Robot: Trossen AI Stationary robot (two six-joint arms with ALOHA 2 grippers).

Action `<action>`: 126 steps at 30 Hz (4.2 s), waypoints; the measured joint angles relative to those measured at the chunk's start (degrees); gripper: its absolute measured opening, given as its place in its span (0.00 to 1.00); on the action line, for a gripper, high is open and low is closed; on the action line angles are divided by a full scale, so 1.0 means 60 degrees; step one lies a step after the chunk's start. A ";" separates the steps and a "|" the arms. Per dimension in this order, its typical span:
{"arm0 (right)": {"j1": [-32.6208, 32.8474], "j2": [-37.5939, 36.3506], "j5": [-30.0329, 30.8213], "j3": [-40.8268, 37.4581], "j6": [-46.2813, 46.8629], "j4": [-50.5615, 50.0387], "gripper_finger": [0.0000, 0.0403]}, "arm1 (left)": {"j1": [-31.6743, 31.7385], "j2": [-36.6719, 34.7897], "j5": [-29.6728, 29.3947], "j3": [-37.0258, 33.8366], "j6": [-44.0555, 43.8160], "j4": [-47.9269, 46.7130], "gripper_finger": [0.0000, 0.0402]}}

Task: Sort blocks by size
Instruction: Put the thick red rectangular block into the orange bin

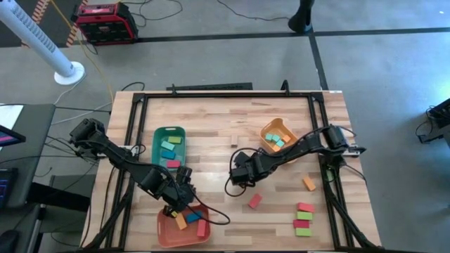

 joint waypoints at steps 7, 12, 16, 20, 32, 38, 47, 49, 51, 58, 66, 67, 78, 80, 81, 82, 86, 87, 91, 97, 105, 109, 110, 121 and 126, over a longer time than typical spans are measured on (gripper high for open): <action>-0.0166 0.0011 0.0006 -0.0426 -0.0056 0.0637 0.69 | 0.0000 0.0000 -0.0220 0.0000 0.0005 0.0009 0.59; -0.0065 0.0007 0.0026 -0.0423 -0.0086 0.0791 0.58 | 0.0000 0.0001 -0.0475 0.0000 0.0148 0.0016 0.59; 0.0067 0.0007 0.0009 -0.0423 -0.0107 0.0810 0.43 | 0.0051 0.0002 -0.0808 0.0000 0.0241 0.0095 0.59; 0.0213 -0.0033 0.0009 -0.0419 -0.0110 0.0845 0.38 | 0.0168 0.0004 -0.0926 0.0002 0.0343 0.0261 0.59; 0.1010 -0.0117 0.0004 0.0209 -0.0578 0.0946 0.38 | 0.0626 0.0004 -0.1052 0.0004 0.0828 0.0843 0.59; 0.1376 -0.0117 0.0010 0.0870 -0.1108 0.0955 0.38 | 0.0670 0.0004 -0.1817 0.0004 0.1022 0.0878 0.59; 0.1860 -0.0115 0.0273 0.1741 -0.1888 0.0948 0.38 | 0.0667 0.0001 -0.2272 0.0004 0.1451 0.1388 0.59; 0.1944 -0.0113 0.0304 0.1896 -0.2048 0.0939 0.38 | 0.0665 0.0000 -0.2369 0.0004 0.1634 0.1599 0.59; 0.2018 -0.0113 0.0327 0.2035 -0.2187 0.0954 0.38 | 0.0667 0.0000 -0.2437 0.0004 0.1779 0.1746 0.59; 0.2243 -0.0113 0.0591 0.2420 -0.2632 0.0943 0.38 | 0.0844 -0.0002 -0.2477 -0.0051 0.1884 0.2363 0.59; 0.2369 -0.0113 0.0869 0.2673 -0.3117 0.0979 0.38 | 0.1109 -0.0929 -0.2352 -0.2140 0.1903 0.5413 0.59; 0.2369 -0.0113 0.0867 0.2689 -0.3172 0.0986 0.38 | 0.1144 -0.1161 -0.2347 -0.2396 0.1805 0.5754 0.59; 0.2066 -0.0113 0.0872 0.2947 -0.4354 0.1987 0.38 | 0.1297 -0.2251 -0.0774 -0.3815 0.1169 0.7987 0.59; 0.1964 -0.0113 0.0873 0.2947 -0.4394 0.2072 0.38 | 0.1297 -0.2248 -0.0607 -0.3854 0.0951 0.7987 0.59; 0.1912 -0.0113 0.0868 0.2947 -0.4464 0.2117 0.38 | 0.1297 -0.2248 -0.0606 -0.3854 0.0860 0.7994 0.59; 0.1875 -0.0113 0.0845 0.2947 -0.4541 0.2183 0.38 | 0.1297 -0.2248 -0.0608 -0.3854 0.0787 0.8012 0.59; 0.1830 -0.0113 0.0778 0.2947 -0.4782 0.2518 0.38 | 0.1297 -0.2248 -0.0606 -0.3854 0.0719 0.8203 0.59; 0.1819 -0.0113 0.0764 0.2947 -0.4836 0.2562 0.38 | 0.1297 -0.2248 -0.0609 -0.3857 0.0719 0.8236 0.59; 0.1797 -0.0113 0.0734 0.2947 -0.5098 0.2889 0.38 | 0.1388 -0.2248 -0.0621 -0.3858 0.0660 0.8256 0.59; 0.1704 -0.0113 0.0719 0.2947 -0.5421 0.3342 0.38 | 0.1402 -0.2248 -0.0395 -0.3858 0.0833 0.8655 0.59; 0.1644 -0.0113 0.0723 0.2947 -0.5538 0.3418 0.38 | 0.1399 -0.2248 -0.0407 -0.3858 0.1006 0.8542 0.59; 0.1651 -0.0113 0.0723 0.2947 -0.5534 0.3415 0.38 | 0.1399 -0.2248 -0.0897 -0.3858 0.1008 0.8523 0.55; 0.1651 -0.0113 0.0727 0.2947 -0.5534 0.3418 0.38 | 0.1399 -0.2248 -0.0989 -0.3857 0.1012 0.8512 0.53; 0.1647 -0.0112 0.0770 0.2947 -0.5490 0.3376 0.38 | 0.1392 -0.2244 -0.1099 -0.3856 0.1088 0.8456 0.31; 0.1647 -0.0109 0.0770 0.2947 -0.5487 0.3392 0.42 | 0.1295 -0.2244 -0.1161 -0.3854 0.1073 0.8427 0.31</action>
